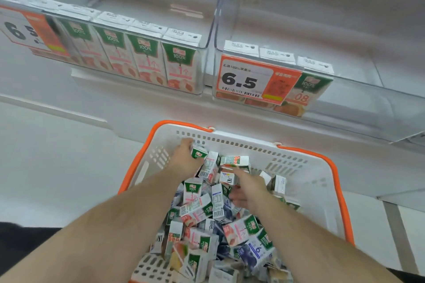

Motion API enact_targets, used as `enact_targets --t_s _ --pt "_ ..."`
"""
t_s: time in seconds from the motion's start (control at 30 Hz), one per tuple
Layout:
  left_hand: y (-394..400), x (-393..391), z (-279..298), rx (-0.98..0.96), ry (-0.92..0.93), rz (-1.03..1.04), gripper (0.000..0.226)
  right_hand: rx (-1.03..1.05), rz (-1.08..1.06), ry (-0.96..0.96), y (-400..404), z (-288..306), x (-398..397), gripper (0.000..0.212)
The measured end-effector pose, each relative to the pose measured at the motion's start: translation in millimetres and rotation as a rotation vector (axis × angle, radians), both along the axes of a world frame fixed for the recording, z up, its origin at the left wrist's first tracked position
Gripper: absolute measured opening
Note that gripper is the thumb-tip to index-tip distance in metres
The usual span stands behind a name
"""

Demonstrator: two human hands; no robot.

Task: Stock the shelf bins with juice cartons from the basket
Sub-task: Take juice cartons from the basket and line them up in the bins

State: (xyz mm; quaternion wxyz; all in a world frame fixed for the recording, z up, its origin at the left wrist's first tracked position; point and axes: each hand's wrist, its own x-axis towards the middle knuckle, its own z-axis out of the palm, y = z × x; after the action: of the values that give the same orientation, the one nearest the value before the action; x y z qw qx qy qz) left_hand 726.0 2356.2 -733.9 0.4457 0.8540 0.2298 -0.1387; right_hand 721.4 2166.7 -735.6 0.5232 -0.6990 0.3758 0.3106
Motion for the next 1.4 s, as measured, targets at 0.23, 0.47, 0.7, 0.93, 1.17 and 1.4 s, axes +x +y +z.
enact_targets --t_s 0.23,0.47,0.7,0.93,1.17,1.4 --pt "5 4 -14 0.031 -0.044 0.038 0.048 0.216 -0.169 -0.004 -5 -9 -7 0.062" --pt "14 -7 29 -0.091 -0.020 0.024 0.043 0.205 0.080 -0.007 -19 14 -20 0.053" --pt "15 -11 119 -0.476 0.012 0.002 0.021 0.088 0.557 -0.272 -23 102 -16 0.053" --pt "14 -12 207 -0.858 -0.008 0.188 0.024 -0.081 0.850 -0.768 -24 199 -14 0.053" --pt "0 -18 211 -0.266 -0.287 -0.176 0.019 -0.115 0.822 -1.096 -23 236 -20 0.050" --pt "-19 -22 217 0.210 -0.431 -0.598 0.051 -0.156 0.806 -1.171 -29 239 -13 0.048"
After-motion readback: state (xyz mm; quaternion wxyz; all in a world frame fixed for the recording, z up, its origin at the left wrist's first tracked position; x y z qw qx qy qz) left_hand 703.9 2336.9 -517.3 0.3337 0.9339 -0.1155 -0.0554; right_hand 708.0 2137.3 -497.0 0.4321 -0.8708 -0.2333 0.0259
